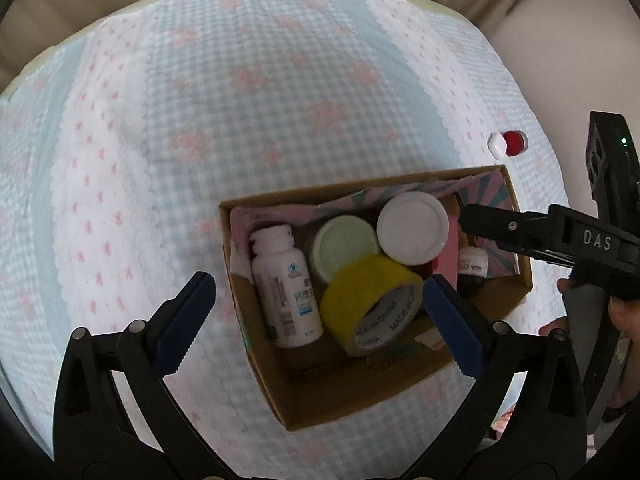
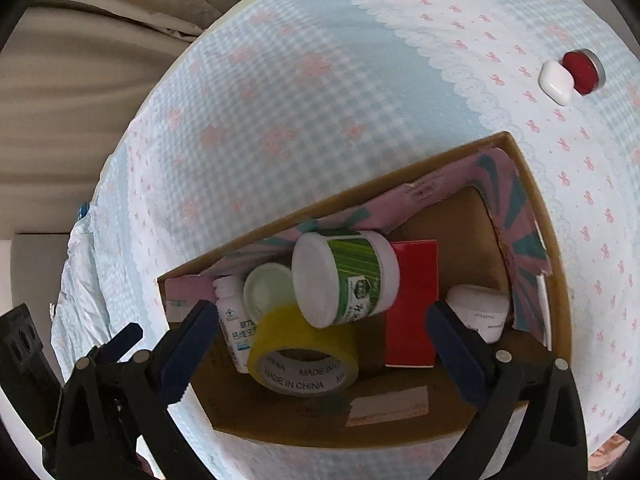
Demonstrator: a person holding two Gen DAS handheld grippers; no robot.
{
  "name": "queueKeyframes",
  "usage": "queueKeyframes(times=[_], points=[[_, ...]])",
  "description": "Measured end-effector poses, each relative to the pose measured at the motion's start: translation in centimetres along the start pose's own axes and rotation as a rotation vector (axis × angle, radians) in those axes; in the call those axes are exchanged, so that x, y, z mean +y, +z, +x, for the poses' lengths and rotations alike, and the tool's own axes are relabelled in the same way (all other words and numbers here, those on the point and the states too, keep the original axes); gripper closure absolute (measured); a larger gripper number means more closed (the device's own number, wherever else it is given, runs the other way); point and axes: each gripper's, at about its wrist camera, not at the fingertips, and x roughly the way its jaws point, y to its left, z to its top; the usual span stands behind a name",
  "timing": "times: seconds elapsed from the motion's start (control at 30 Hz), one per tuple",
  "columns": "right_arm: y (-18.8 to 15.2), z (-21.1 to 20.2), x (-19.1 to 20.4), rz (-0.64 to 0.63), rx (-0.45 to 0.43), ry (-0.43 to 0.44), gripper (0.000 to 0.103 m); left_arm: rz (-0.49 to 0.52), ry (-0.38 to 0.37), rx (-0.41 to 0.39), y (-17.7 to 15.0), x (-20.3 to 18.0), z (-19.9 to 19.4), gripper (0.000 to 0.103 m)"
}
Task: Organize rigid objects
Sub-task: 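Lower the bottle and jar into the box and open both tools, then move both tools toward the red-and-silver jar and white earbud case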
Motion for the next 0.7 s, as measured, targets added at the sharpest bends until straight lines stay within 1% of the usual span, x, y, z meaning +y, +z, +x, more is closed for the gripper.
queueKeyframes(times=[0.13, 0.37, 0.6, 0.7], points=[[-0.5, -0.8, 0.3, -0.017, -0.014, -0.001, 0.000, -0.009, -0.001, -0.004, -0.5, -0.1, -1.0, 0.000], [-1.9, -3.7, 0.8, -0.058, -0.060, 0.023, 0.000, -0.002, 0.031, -0.055, -1.8, -1.4, -4.5, 0.000], [-4.7, -8.0, 1.0, -0.092, -0.110, 0.042, 0.000, -0.014, 0.046, -0.108, -5.0, -3.3, -8.7, 0.000], [-6.3, -10.2, 0.9, -0.117, -0.141, 0.016, 0.000, -0.006, 0.049, -0.136, -6.5, -4.4, -10.3, 0.000]])
